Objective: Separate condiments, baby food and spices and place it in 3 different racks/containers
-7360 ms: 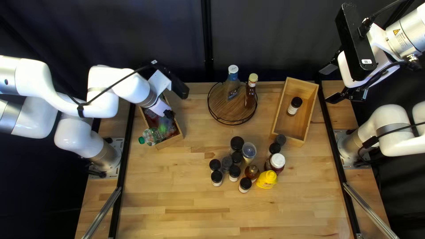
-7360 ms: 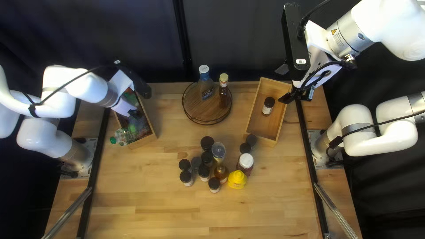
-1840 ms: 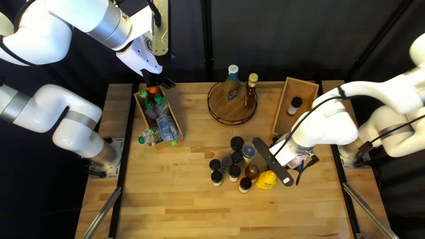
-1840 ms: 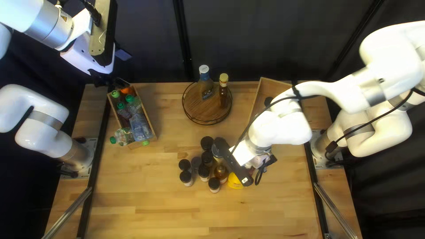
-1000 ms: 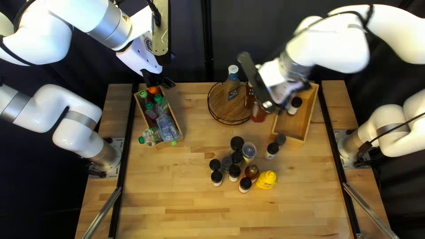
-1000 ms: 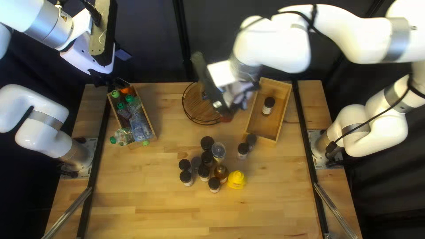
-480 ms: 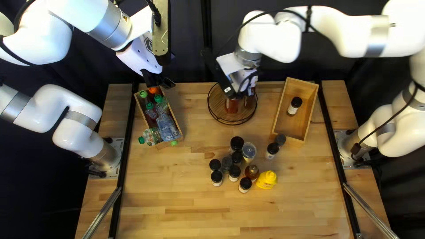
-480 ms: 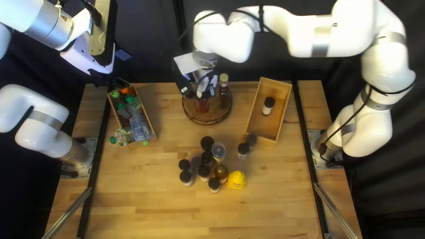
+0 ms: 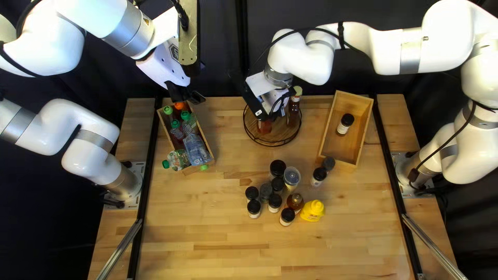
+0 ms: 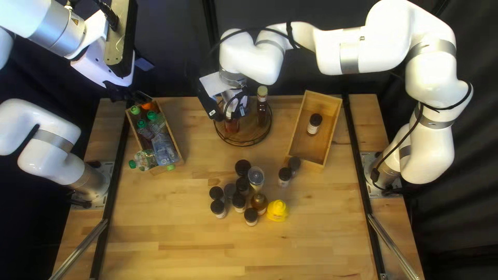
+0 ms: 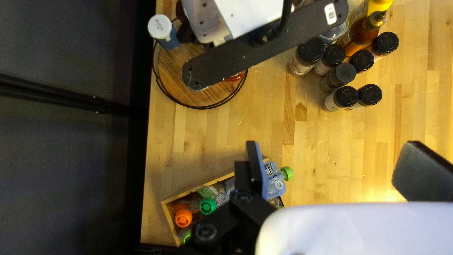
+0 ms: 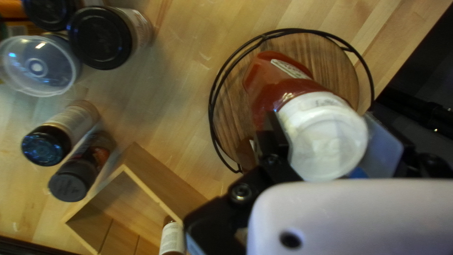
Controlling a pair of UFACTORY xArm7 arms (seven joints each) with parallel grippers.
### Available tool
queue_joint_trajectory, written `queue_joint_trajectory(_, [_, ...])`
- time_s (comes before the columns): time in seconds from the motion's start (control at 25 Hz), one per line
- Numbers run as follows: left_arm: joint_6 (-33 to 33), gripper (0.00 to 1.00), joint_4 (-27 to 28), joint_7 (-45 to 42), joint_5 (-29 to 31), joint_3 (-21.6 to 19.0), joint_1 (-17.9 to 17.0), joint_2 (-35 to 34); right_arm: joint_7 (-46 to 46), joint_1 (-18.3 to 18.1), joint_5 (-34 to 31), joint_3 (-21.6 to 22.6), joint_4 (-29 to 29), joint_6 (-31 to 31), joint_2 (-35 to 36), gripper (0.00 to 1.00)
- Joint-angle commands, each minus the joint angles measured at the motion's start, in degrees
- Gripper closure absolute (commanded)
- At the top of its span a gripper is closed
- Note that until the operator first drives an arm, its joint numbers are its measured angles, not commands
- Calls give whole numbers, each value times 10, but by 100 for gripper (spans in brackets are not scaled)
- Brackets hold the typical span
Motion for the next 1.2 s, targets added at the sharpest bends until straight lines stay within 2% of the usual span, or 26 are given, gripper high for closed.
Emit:
queue_joint_trajectory(0.04, [0,0,0,0,0,0,0,0,-1,0,-3,0,1,-7,13,100])
queue_joint_trajectory(0.72, [0,0,0,0,0,0,0,0,-6,-6,0,-2,-4,-39,42,98])
queue_joint_trajectory(0.76, [0,0,0,0,0,0,0,0,-12,-9,5,-1,0,-37,46,89])
queue_joint_trajectory(0.8, [0,0,0,0,0,0,0,0,-16,-11,8,0,2,-36,50,74])
queue_joint_trajectory(0.88, [0,0,0,0,0,0,0,0,-24,-14,15,2,9,-31,54,53])
queue_joint_trajectory(0.92, [0,0,0,0,0,0,0,0,-28,-15,18,3,11,-29,56,37])
queue_joint_trajectory(1.04, [0,0,0,0,0,0,0,0,-36,-18,22,5,11,-25,56,20])
queue_joint_trajectory(1.08, [0,0,0,0,0,0,0,0,-37,-18,23,5,10,-24,55,19])
queue_joint_trajectory(1.12, [0,0,0,0,0,0,0,0,-38,-18,24,5,10,-24,54,12])
queue_joint_trajectory(1.2, [0,0,0,0,0,0,0,0,-37,-17,24,6,6,-19,44,5])
